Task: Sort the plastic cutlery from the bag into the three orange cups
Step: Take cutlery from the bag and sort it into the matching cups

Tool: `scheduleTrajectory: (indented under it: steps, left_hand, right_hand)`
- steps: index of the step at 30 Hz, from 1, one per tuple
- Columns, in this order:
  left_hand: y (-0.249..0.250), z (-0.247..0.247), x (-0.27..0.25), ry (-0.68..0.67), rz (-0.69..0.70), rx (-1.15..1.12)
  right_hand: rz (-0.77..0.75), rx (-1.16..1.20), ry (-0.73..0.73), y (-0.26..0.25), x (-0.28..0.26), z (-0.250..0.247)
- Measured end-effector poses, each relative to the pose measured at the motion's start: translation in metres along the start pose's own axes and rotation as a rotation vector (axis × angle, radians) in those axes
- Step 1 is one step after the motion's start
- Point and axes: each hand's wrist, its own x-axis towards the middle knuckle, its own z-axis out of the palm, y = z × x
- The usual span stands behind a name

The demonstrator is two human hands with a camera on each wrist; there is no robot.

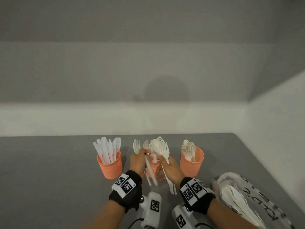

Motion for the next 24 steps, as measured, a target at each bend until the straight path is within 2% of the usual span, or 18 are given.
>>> scheduleTrajectory:
  steps: [4,8,12,14,18,21,24]
  left_hand:
    - [0.009,-0.002,-0.001,-0.032,0.065,-0.029]
    - [0.005,0.011,-0.013,-0.132,0.238,0.24]
    - [-0.006,0.021,-0.009,-0.121,0.339,0.377]
    - [-0.01,0.021,-0.006,-0.118,0.335,0.402]
    - [-0.011,0.023,-0.006,-0.085,0.305,0.354]
    - [-0.012,0.023,-0.01,-0.074,0.205,0.177]
    - [-0.016,0.023,-0.014,-0.16,0.033,0.026]
  right_hand:
    - [-0.05,-0.089,0.024,0.004,0.002,-0.011]
    - [-0.077,-0.075,-0.01,0.002,0.002,-0.01]
    - [-0.093,-0.12,-0.036,-0.003,-0.001,-0.006]
    - [-0.08,-0.11,-0.04,-0.003,-0.003,-0.006]
    - [-0.002,0.063,-0.015,0.0,-0.007,-0.008]
    - [0.011,0.1,0.022,0.002,-0.006,-0.008]
    - [0.014,0.053,0.051,0.008,0.0,-0.005]
